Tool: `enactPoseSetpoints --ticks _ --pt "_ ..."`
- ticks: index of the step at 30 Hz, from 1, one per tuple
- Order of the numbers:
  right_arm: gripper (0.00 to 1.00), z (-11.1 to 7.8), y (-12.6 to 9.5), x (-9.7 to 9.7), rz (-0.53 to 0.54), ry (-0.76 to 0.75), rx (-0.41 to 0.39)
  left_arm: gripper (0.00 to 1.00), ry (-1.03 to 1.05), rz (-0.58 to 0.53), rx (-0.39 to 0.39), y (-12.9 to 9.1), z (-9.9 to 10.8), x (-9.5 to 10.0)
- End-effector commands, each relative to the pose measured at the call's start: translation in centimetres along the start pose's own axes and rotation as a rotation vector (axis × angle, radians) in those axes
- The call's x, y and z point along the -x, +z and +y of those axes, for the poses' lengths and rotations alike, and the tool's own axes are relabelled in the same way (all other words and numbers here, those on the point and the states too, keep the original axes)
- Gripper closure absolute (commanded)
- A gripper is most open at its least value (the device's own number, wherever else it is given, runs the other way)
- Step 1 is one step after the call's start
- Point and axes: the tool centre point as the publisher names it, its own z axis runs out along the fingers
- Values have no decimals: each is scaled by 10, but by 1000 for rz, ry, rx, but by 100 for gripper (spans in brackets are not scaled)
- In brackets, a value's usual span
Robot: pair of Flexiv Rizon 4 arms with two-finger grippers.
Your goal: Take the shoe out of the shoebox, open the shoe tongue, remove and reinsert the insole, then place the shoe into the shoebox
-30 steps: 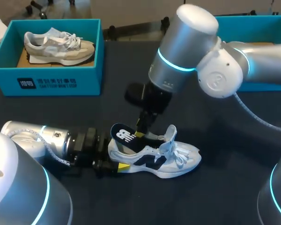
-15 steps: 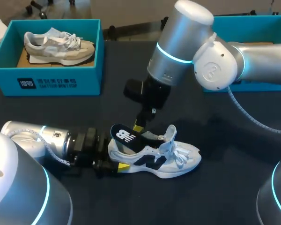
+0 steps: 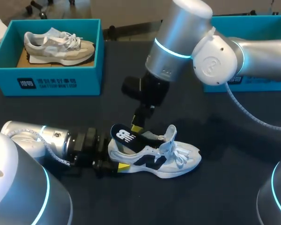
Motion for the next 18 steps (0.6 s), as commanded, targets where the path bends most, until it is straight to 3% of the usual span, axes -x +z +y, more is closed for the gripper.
enactPoseSetpoints --ticks 1,6,10,18 --pt "66 0 3 3 31 -20 28 100 -1 -1 2 0 -1 0" --pt "65 1 8 6 95 -35 36 100 -1 -1 2 0 -1 0" --pt "55 -2 11 8 141 -35 37 100 -1 -1 2 0 -1 0" --pt "56 -6 9 9 188 -52 68 100 -1 -1 2 0 -1 0"
